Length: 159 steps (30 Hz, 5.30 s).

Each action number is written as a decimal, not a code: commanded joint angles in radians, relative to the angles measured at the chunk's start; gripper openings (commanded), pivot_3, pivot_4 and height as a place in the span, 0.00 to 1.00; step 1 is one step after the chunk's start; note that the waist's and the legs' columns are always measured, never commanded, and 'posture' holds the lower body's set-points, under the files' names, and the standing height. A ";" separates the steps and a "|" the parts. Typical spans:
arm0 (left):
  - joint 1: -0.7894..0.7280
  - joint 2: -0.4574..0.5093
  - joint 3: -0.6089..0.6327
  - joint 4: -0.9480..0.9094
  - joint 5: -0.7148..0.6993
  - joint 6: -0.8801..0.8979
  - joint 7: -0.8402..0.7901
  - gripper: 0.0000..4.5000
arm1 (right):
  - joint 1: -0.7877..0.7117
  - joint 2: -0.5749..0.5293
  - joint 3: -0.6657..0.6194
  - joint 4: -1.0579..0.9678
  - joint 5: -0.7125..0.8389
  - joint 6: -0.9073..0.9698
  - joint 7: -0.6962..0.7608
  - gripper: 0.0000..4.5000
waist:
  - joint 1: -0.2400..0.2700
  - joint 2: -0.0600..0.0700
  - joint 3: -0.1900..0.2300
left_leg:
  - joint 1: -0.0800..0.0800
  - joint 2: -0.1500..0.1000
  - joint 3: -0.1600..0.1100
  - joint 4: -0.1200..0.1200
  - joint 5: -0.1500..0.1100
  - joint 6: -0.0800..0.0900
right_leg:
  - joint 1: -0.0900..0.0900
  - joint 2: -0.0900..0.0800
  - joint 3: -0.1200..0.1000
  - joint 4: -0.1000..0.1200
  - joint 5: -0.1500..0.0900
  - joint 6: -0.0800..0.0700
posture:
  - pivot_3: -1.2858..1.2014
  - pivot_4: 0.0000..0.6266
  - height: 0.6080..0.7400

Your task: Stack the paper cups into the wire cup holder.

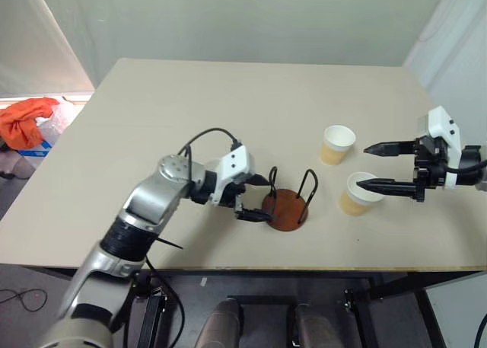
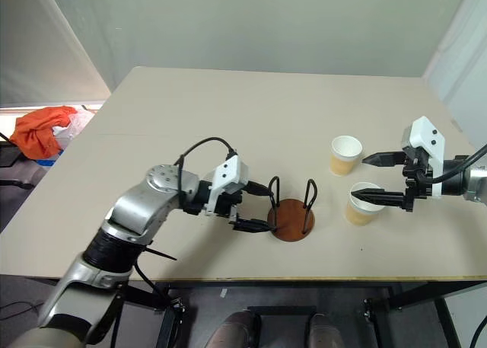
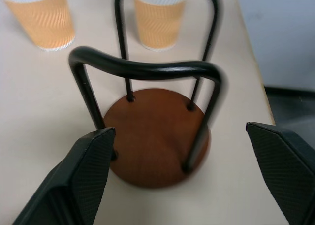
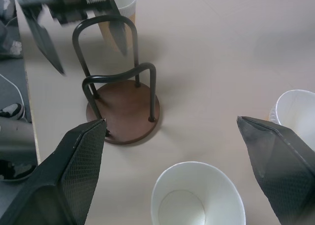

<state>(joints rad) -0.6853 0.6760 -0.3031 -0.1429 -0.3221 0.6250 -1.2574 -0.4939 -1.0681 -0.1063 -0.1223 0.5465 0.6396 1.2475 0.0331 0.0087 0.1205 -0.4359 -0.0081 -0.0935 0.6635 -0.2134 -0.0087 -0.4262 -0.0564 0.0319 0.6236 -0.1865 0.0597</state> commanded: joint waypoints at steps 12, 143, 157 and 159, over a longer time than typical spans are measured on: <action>-0.008 0.346 0.483 -0.090 -0.275 -0.038 -0.210 1.00 | 0.017 -0.068 0.094 0.068 -0.168 -0.175 0.104 1.00 | -0.007 0.000 0.000 | 0.000 0.003 -0.001 -0.002 -0.009 0.006 | -0.003 0.000 -0.003 0.003 -0.005 -0.007 | 0.52 0.24 1.00; 0.252 0.472 0.623 -0.272 -0.422 0.035 -0.012 1.00 | -0.659 0.306 0.501 0.224 -0.159 -0.450 0.367 0.02 | -0.030 -0.001 0.001 | 0.001 0.011 -0.008 -0.029 0.007 -0.016 | -0.025 0.006 -0.008 0.022 -0.006 -0.044 | 0.52 0.24 1.00; 0.331 0.497 0.678 -0.286 -0.441 0.027 -0.002 1.00 | -0.629 0.305 0.575 0.273 -0.273 -0.572 0.367 0.02 | -0.032 -0.001 0.001 | 0.002 0.011 -0.008 -0.029 0.014 -0.015 | -0.025 0.006 -0.008 0.022 -0.004 -0.049 | 0.52 0.24 1.00; 0.337 0.497 0.681 -0.288 -0.441 0.026 -0.001 1.00 | -0.628 0.308 0.579 0.278 -0.282 -0.588 0.367 0.02 | -0.033 -0.001 0.001 | 0.002 0.011 -0.008 -0.029 0.014 -0.015 | -0.025 0.006 -0.008 0.022 -0.004 -0.049 | 0.52 0.24 1.00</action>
<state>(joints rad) -0.3471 1.1593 0.3413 -0.4132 -0.7551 0.6606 -1.2607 -1.1118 -0.7591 0.4761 0.1616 0.2708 0.0769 1.6111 0.0005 0.0077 0.1216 -0.4339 0.0029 -0.1013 0.6338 -0.2000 -0.0242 -0.4514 -0.0508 0.0242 0.6458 -0.1901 0.0109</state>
